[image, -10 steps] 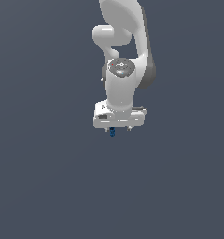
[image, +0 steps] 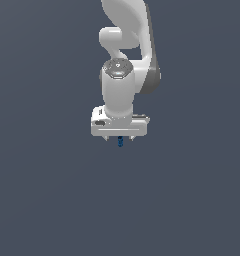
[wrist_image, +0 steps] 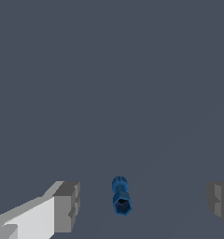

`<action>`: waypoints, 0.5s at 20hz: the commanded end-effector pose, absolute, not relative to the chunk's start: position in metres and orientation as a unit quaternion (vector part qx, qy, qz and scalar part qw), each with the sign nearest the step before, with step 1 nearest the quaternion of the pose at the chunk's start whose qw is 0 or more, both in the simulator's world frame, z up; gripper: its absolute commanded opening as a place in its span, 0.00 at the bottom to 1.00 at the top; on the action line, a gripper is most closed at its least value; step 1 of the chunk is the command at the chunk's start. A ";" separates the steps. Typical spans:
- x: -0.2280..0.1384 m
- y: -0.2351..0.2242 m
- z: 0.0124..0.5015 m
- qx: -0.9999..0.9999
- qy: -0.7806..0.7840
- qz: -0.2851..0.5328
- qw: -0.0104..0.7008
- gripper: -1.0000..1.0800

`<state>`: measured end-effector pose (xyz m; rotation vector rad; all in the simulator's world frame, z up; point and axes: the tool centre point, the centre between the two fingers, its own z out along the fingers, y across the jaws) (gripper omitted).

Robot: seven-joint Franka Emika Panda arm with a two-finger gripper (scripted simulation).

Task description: Pick up the object and move it to a goal position.

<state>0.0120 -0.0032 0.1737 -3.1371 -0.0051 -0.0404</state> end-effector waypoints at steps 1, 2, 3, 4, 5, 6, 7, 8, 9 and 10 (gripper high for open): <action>0.014 -0.010 0.177 -1.000 0.005 -0.015 0.002 0.96; 0.014 -0.010 0.177 -1.000 0.005 -0.015 0.002 0.96; 0.014 -0.008 0.177 -1.000 0.004 -0.015 0.002 0.96; 0.013 -0.008 0.176 -1.000 0.003 -0.015 0.002 0.96; 0.012 -0.007 0.174 -1.000 0.002 -0.014 0.002 0.96; 0.011 -0.007 0.173 -1.000 0.002 -0.014 0.002 0.96; 0.010 -0.007 0.171 -1.000 0.001 -0.014 0.002 0.96; 0.008 -0.007 0.168 -1.000 0.001 -0.013 0.002 0.96; 0.006 -0.007 0.165 -1.000 0.000 -0.013 0.002 0.96; 0.003 -0.006 0.162 -1.000 -0.001 -0.012 0.001 0.96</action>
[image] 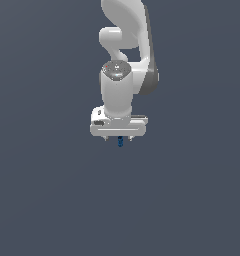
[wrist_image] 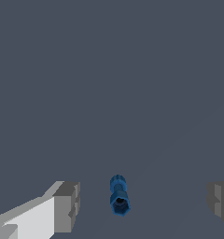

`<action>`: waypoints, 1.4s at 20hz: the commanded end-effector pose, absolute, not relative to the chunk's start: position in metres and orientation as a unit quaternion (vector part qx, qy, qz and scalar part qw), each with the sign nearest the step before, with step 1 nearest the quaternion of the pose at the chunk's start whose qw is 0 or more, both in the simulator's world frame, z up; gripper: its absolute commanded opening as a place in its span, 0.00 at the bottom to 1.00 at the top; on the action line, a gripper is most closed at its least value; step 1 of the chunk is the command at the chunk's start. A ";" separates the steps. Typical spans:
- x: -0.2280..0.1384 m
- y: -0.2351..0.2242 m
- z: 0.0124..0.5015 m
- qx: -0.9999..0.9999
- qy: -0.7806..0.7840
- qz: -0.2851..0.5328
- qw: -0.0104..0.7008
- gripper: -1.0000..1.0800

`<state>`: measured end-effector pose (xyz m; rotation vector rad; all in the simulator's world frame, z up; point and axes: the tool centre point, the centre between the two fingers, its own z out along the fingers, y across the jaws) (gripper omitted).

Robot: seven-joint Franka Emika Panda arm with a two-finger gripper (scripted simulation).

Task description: Pick up the object and move it to a goal position.

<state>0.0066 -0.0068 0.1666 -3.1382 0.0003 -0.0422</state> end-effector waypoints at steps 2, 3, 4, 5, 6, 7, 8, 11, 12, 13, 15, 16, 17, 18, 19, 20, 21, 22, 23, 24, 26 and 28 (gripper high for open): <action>-0.003 -0.005 0.154 -1.000 -0.004 -0.011 0.001 0.96; -0.007 -0.005 0.150 -1.000 -0.005 -0.010 0.001 0.96; -0.011 -0.004 0.145 -1.000 -0.006 -0.010 0.001 0.96; -0.015 -0.004 0.140 -1.000 -0.008 -0.009 0.001 0.96; -0.020 -0.003 0.135 -1.000 -0.010 -0.008 0.001 0.96; -0.025 -0.003 0.129 -1.000 -0.012 -0.007 0.000 0.96; -0.031 -0.002 0.124 -1.000 -0.013 -0.006 0.000 0.96; -0.044 0.000 0.111 -1.000 -0.018 -0.003 0.000 0.96; -0.048 0.000 0.107 -1.000 -0.019 -0.003 0.000 0.96; -0.051 0.001 0.104 -1.000 -0.020 -0.002 0.000 0.96; -0.057 0.001 0.099 -1.000 -0.022 -0.001 0.000 0.96; -0.059 0.001 0.097 -1.000 -0.023 -0.001 0.000 0.96; -0.061 0.002 0.096 -1.000 -0.024 -0.001 0.000 0.96; -0.063 0.002 0.094 -1.000 -0.024 0.000 0.000 0.96; -0.064 0.002 0.094 -1.000 -0.024 0.000 0.000 0.96; -0.064 0.002 0.093 -1.000 -0.024 0.000 0.000 0.96; -0.065 0.002 0.093 -1.000 -0.025 0.000 0.000 0.96; -0.064 0.002 0.094 -1.000 -0.024 0.000 0.000 0.96; -0.064 0.002 0.093 -1.000 -0.024 0.000 0.000 0.96; -0.064 0.002 0.092 -1.000 -0.024 0.000 0.000 0.96; -0.064 0.002 0.088 -1.000 -0.024 0.000 0.000 0.96; -0.064 0.002 0.082 -1.000 -0.024 0.000 0.000 0.96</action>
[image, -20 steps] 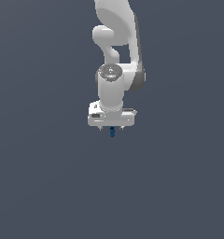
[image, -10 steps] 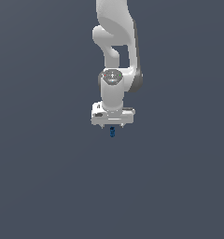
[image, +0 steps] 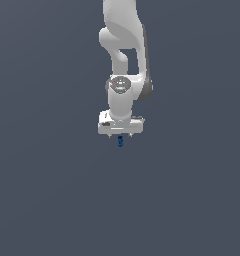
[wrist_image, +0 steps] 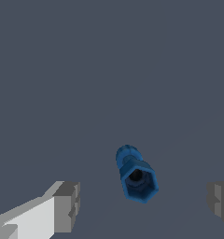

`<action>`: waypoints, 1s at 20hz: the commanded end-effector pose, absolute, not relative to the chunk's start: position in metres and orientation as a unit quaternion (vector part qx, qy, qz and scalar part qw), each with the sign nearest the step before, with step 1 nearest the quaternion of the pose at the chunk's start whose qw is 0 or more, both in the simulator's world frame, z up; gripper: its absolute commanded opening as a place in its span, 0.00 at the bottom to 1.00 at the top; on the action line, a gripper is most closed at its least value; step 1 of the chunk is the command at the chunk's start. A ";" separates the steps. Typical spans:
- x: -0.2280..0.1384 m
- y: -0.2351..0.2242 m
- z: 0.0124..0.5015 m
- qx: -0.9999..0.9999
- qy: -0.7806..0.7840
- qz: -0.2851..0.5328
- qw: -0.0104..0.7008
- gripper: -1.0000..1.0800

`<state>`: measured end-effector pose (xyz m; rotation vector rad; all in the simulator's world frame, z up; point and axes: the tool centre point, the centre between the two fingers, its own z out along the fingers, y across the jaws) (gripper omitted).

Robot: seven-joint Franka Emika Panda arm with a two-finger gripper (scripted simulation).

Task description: Pick up the object and move it to a goal position.

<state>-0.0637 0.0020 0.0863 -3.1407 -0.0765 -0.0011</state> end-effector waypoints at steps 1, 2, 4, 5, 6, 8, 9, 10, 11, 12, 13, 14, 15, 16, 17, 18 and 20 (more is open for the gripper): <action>-0.065 0.002 0.077 -1.000 -0.024 0.000 0.000 0.96; -0.065 0.002 0.072 -1.000 -0.024 0.000 0.000 0.96; -0.065 0.002 0.061 -1.000 -0.024 0.000 0.000 0.96; -0.066 0.002 0.057 -1.000 -0.024 0.000 0.000 0.96; -0.066 0.002 0.053 -1.000 -0.024 0.000 0.000 0.96; -0.066 0.002 0.047 -1.000 -0.025 0.000 0.000 0.96; -0.065 0.002 0.045 -1.000 -0.025 0.000 0.000 0.96; -0.065 0.002 0.044 -1.000 -0.025 0.000 0.000 0.96; -0.065 0.002 0.043 -1.000 -0.025 0.000 0.000 0.96; -0.065 0.002 0.043 -1.000 -0.025 0.000 0.000 0.96; -0.065 0.002 0.043 -1.000 -0.025 0.000 0.000 0.00; -0.065 0.002 0.043 -1.000 -0.025 0.000 0.000 0.00; -0.065 0.002 0.043 -1.000 -0.025 0.000 0.000 0.00; -0.065 0.002 0.043 -1.000 -0.025 0.000 0.000 0.00; -0.065 0.002 0.043 -1.000 -0.025 0.000 0.000 0.00; -0.065 0.002 0.043 -1.000 -0.025 0.000 0.000 0.00; -0.065 0.002 0.043 -1.000 -0.025 0.000 0.000 0.00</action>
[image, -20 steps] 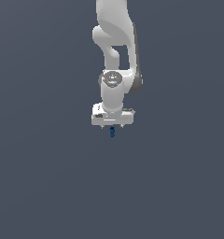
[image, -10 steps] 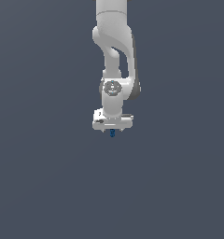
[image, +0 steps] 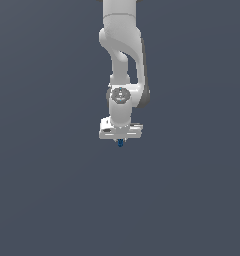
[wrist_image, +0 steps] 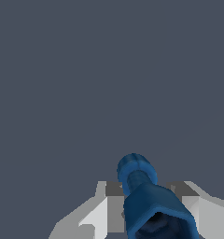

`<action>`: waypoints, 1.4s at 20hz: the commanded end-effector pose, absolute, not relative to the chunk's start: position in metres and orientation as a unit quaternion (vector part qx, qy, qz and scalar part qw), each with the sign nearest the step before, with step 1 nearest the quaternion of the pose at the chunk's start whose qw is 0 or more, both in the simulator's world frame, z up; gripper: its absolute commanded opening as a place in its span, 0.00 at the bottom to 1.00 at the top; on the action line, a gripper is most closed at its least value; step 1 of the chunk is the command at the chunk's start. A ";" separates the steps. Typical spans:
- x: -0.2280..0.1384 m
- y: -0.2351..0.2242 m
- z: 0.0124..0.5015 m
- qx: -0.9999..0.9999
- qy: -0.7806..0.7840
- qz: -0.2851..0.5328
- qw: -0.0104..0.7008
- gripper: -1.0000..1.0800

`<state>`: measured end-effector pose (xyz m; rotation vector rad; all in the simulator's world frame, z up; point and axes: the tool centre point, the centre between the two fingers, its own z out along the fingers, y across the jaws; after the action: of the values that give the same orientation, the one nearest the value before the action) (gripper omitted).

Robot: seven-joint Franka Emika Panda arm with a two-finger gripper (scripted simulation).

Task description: Pick up the object and move it to a goal position.

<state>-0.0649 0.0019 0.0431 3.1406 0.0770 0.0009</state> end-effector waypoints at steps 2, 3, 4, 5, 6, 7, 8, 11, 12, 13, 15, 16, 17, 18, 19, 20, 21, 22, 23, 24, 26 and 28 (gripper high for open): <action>-0.065 0.002 0.043 1.000 0.025 0.000 0.000 0.00; -0.065 0.002 0.043 1.000 0.025 0.000 0.000 0.00; -0.065 0.002 0.043 1.000 0.025 0.000 0.000 0.00; -0.064 0.003 0.043 1.000 0.025 0.000 0.000 0.00; -0.063 0.005 0.044 1.000 0.025 0.000 0.000 0.00; -0.062 0.008 0.045 1.000 0.025 0.000 0.000 0.00; -0.061 0.011 0.047 1.000 0.025 0.000 0.000 0.00; -0.054 0.025 0.053 1.000 0.025 0.000 0.000 0.00; -0.051 0.031 0.055 1.000 0.025 0.000 0.000 0.00; -0.048 0.038 0.058 1.000 0.025 0.000 0.000 0.00; -0.041 0.052 0.064 1.000 0.025 0.000 0.000 0.00; -0.037 0.060 0.067 1.000 0.025 0.000 0.000 0.00; -0.033 0.068 0.071 1.000 0.025 0.000 0.000 0.00; -0.029 0.077 0.074 1.000 0.025 0.000 0.000 0.00; -0.025 0.085 0.078 1.000 0.025 0.000 0.000 0.00; -0.021 0.094 0.082 1.000 0.024 0.000 0.000 0.00; -0.016 0.103 0.085 1.000 0.024 0.000 0.000 0.00; -0.012 0.112 0.089 1.000 0.024 0.000 0.000 0.00; -0.007 0.121 0.093 1.000 0.024 0.000 0.000 0.00; -0.002 0.130 0.097 1.000 0.024 0.000 0.000 0.00; 0.007 0.148 0.104 1.000 0.024 0.000 0.000 0.00; 0.015 0.163 0.110 1.000 0.024 0.000 0.000 0.00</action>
<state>0.0087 0.1513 0.1052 3.1407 0.0787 0.0010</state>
